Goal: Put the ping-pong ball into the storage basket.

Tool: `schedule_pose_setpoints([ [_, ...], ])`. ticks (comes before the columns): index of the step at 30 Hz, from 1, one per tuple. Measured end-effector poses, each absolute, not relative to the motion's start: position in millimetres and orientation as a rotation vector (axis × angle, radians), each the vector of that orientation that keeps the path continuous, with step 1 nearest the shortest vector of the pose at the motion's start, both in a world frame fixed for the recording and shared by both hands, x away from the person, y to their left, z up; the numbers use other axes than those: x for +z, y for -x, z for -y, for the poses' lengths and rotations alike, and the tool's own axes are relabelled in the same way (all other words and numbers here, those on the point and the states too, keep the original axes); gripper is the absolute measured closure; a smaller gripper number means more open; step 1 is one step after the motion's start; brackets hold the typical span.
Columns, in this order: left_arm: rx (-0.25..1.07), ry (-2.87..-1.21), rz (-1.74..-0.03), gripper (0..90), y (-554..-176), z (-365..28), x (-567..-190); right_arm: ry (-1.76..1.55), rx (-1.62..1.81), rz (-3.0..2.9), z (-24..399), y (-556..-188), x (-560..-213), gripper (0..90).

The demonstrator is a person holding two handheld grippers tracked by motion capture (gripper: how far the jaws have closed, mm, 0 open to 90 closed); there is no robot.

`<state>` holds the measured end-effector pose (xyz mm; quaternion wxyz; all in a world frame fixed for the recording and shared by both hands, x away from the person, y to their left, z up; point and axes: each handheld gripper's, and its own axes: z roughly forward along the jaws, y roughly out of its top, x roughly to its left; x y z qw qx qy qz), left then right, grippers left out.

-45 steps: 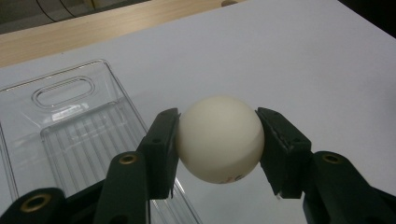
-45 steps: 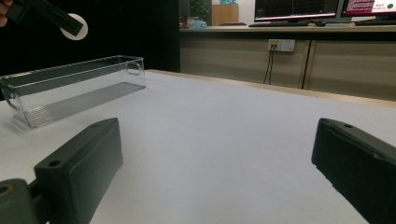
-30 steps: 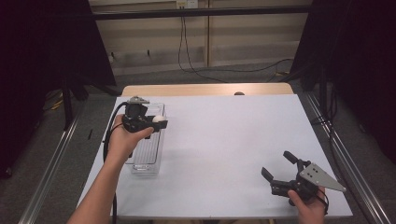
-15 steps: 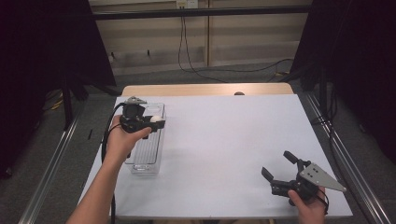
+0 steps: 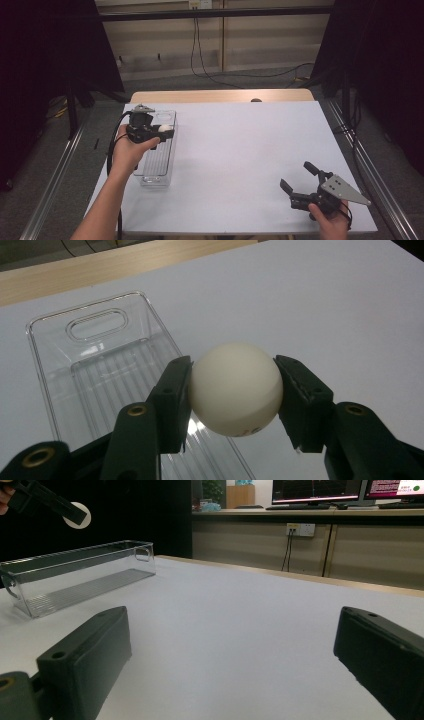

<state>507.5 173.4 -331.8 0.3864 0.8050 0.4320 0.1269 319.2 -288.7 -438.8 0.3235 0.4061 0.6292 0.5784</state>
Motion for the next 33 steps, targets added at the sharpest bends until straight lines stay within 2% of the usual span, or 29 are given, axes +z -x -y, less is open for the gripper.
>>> schedule_pose_setpoints([
  [33, 0.347, -2.019, -1.133, 51.1, -505.1, -177.2, -342.1, -1.053, 1.523, -1.658, 288.0, -319.8, -438.7, 1.4],
])
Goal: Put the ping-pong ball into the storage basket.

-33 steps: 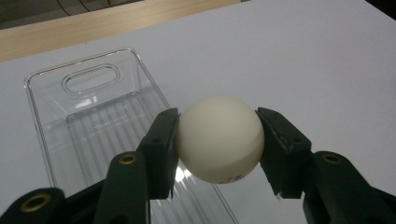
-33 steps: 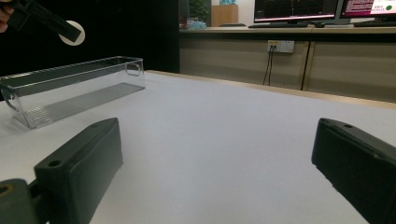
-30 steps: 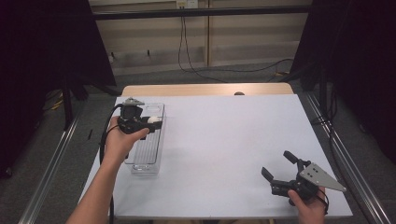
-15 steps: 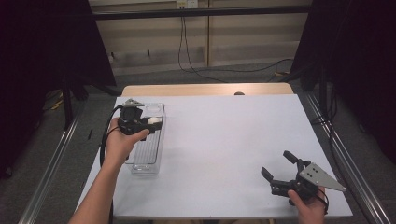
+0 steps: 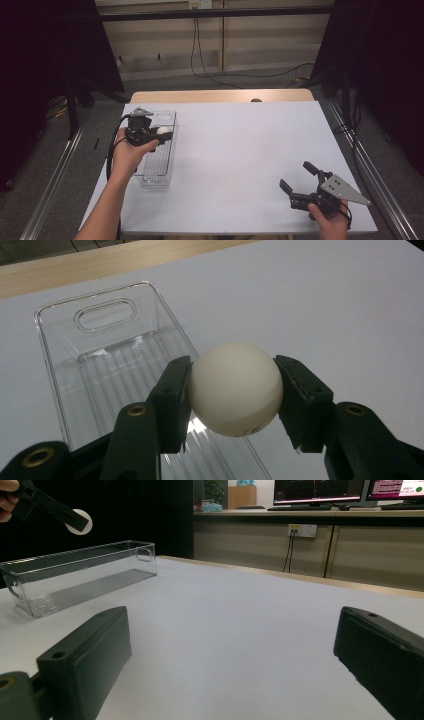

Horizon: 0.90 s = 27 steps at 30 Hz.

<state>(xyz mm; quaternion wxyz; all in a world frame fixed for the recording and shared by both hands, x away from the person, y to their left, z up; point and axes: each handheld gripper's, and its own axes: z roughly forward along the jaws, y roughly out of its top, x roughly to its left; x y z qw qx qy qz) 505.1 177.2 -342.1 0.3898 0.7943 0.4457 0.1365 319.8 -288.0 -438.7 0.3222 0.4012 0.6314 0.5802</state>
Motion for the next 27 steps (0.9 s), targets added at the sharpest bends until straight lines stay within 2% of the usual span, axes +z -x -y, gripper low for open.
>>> schedule_pose_setpoints([
  [27, 0.361, -2.01, -1.157, 51.1, -506.9, -181.7, -347.6, -1.052, 1.525, -1.663, 287.3, -319.9, -438.5, 1.4],
])
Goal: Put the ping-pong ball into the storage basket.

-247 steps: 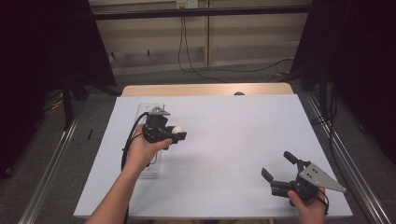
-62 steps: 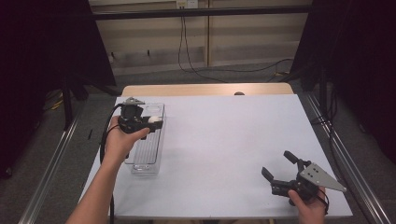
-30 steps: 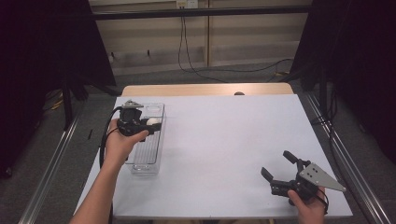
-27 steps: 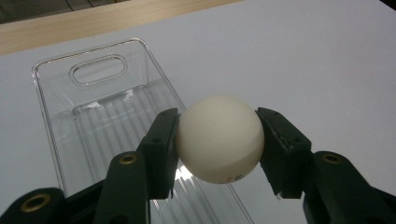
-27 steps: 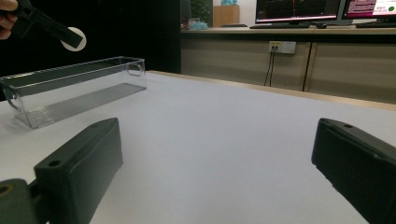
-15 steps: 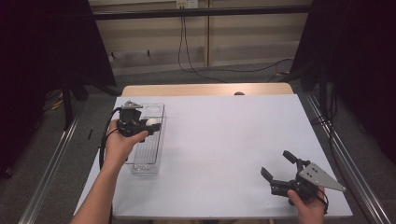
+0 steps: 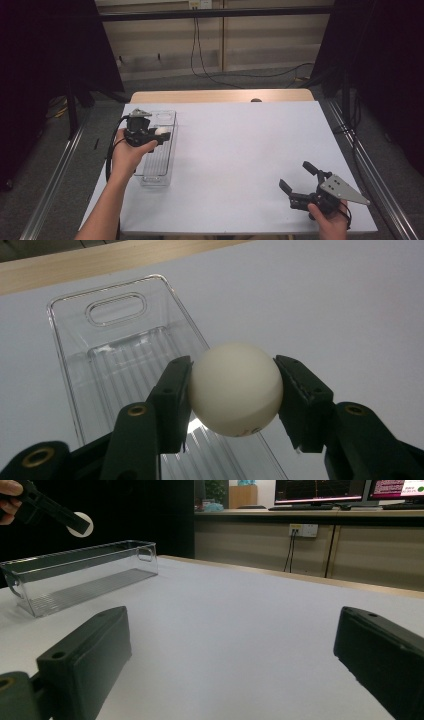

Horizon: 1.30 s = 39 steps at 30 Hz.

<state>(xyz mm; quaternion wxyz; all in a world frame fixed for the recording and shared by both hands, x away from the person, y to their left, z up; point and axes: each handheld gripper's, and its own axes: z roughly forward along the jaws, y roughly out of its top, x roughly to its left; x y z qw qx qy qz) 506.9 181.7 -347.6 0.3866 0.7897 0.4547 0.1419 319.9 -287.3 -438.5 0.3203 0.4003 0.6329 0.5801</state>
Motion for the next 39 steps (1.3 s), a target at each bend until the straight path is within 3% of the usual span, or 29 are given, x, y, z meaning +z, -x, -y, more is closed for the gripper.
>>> schedule_pose_setpoints([
  [39, 0.367, -2.024, -1.173, 51.1, -507.4, -190.0, -359.2, -1.054, 1.525, -1.658, 287.7, -319.5, -437.9, 1.4],
])
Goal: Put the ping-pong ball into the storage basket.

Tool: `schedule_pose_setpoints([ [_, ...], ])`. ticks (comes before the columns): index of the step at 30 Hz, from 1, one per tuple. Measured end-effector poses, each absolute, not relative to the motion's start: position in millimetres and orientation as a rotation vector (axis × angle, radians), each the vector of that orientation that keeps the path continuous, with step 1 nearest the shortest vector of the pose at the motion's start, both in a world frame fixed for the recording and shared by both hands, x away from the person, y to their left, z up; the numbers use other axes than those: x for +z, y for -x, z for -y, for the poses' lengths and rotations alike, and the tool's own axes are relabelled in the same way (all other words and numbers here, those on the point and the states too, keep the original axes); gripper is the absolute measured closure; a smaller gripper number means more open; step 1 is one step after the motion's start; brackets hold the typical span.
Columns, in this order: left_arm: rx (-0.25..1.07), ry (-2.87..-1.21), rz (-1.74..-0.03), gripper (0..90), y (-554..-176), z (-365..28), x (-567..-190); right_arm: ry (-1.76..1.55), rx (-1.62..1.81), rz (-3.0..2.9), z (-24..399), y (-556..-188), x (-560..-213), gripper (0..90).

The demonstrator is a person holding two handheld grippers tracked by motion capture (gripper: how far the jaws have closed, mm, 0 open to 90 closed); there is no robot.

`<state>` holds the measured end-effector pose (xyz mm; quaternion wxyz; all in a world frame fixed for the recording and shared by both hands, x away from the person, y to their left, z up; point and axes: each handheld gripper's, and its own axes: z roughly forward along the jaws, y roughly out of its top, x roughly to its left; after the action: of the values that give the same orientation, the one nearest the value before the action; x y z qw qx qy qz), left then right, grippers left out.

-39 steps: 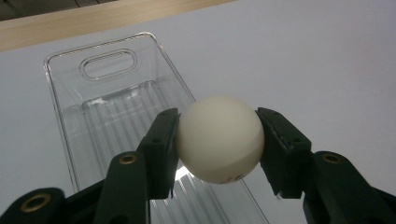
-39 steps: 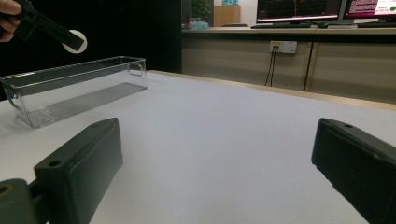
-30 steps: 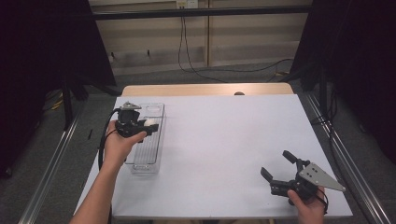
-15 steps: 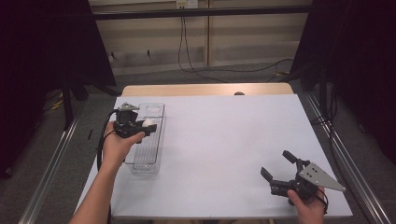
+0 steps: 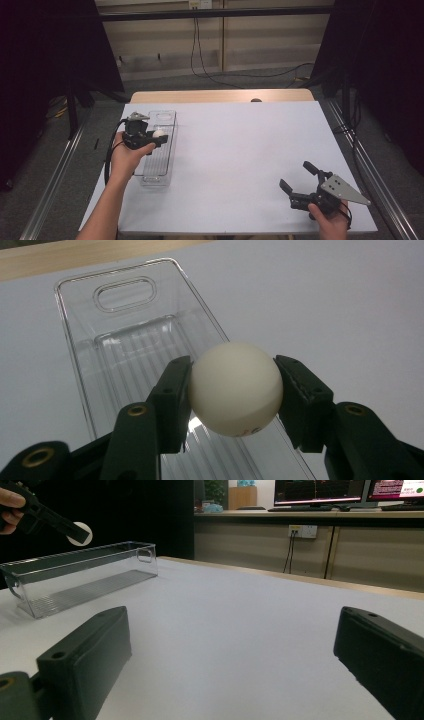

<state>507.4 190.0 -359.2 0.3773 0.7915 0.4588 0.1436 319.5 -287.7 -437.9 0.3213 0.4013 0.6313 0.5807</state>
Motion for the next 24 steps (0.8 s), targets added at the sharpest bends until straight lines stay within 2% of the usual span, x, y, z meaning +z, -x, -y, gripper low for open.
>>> schedule_pose_setpoints([
  [24, 0.369, -2.017, -1.195, 51.1, -506.5, -194.1, -363.8, -1.046, 1.527, -1.661, 287.4, -320.0, -438.0, 1.4],
])
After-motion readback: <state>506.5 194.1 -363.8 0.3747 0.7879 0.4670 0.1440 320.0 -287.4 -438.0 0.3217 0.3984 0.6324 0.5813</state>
